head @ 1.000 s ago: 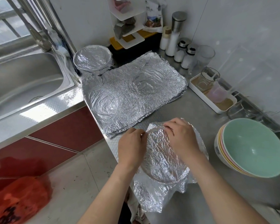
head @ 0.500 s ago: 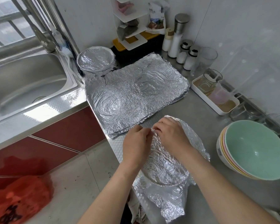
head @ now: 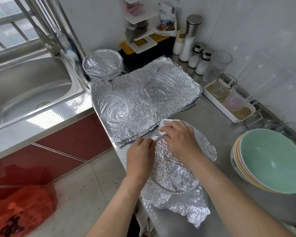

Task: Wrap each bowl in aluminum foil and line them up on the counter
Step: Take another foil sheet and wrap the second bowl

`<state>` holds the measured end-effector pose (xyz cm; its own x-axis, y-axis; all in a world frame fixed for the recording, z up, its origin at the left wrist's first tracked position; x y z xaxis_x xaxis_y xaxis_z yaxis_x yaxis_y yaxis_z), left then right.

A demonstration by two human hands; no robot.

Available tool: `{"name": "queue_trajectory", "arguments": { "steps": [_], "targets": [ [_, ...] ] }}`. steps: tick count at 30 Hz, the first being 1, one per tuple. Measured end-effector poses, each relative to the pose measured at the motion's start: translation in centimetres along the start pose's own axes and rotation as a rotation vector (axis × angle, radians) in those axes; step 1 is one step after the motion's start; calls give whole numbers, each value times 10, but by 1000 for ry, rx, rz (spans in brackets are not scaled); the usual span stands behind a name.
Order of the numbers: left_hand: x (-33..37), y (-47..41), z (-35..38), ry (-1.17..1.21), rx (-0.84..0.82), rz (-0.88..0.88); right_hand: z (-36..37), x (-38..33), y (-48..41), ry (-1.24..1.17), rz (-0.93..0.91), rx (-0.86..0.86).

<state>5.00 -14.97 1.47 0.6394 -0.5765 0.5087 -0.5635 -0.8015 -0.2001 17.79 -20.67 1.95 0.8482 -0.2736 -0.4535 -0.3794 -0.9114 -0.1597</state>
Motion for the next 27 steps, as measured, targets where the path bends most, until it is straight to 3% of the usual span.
{"name": "queue_trajectory", "arguments": {
  "steps": [9,15,27],
  "targets": [
    [-23,13,-9,72,-83,-324,-46,18,46,-65,259,214],
    [-23,20,-17,63,-137,-344,-52,40,94,-17,537,166],
    [-22,26,-22,8,-204,-409,-38,40,95,19,686,107]
  ]
}}
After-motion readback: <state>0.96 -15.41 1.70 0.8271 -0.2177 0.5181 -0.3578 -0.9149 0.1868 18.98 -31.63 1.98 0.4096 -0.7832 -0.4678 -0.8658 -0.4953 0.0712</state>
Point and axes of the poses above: each hand's wrist, its own y-axis away from the middle knuckle, its own z-axis out of the palm, x = y × z, the point moved 6 cm from there along -y, towards the middle knuckle, and after that the axes turned 4 degrees about -y, right-handed, at the moved point
